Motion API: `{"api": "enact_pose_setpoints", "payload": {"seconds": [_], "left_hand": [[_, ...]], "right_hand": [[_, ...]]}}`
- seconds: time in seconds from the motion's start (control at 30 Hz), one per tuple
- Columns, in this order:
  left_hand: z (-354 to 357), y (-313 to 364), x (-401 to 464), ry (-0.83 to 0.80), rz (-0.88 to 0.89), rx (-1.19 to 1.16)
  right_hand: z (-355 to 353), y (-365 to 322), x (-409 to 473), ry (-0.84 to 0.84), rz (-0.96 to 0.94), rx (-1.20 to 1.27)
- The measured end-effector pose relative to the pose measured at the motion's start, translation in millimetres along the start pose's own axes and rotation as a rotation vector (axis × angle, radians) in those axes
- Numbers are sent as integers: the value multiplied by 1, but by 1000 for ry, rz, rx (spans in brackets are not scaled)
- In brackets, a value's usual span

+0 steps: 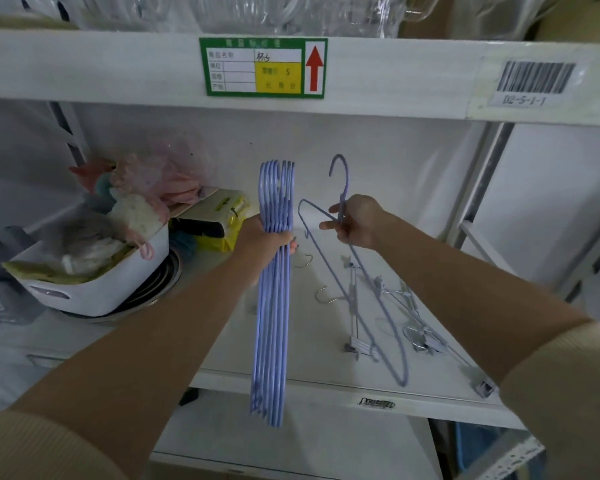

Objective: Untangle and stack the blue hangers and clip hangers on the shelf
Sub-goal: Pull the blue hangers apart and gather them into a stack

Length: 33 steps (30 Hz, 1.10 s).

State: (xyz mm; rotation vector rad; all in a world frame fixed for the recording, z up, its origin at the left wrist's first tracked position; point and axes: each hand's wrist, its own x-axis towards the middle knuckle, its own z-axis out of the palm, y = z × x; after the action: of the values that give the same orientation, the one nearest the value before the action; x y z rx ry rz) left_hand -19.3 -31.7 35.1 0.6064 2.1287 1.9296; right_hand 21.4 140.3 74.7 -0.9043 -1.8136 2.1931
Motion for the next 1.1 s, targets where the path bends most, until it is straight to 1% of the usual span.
{"api": "enact_pose_setpoints", "payload": {"seconds": [0.1,0.2,0.27,0.33,0.4,0.47,0.57,0.63,0.83,0.9,0.97,1.1], "left_hand": [[5,0,1,39,-17,2],[11,6,2,57,-24,5],[17,12,4,87,-30,23],[23,20,4,94,-29,33],[28,25,4,66,-27,11],[31,26,4,47,-28,2],[34,29,1,7,-43,7],[35,28,-2,-24,-45,39],[33,23,-4,-107,-33,76],[33,23,-4,-122,-48,68],[36,24,-4,-134,-75,-4],[43,20,-1,-184,-122,-105]], "right_hand": [[2,6,1,22,-113,60],[8,6,-6,-13,-165,126],[15,9,-14,-9,-193,49],[21,15,-17,37,-192,-137],[29,21,-21,19,-165,-228],[34,25,-26,20,-150,-210],[34,31,-30,-13,-185,-201],[34,34,-35,-99,-191,-197],[20,26,-45,-319,-116,-97],[18,26,-45,-321,-95,-89],[19,25,-46,-289,-84,-104],[10,24,-46,-285,-115,-16]]}}
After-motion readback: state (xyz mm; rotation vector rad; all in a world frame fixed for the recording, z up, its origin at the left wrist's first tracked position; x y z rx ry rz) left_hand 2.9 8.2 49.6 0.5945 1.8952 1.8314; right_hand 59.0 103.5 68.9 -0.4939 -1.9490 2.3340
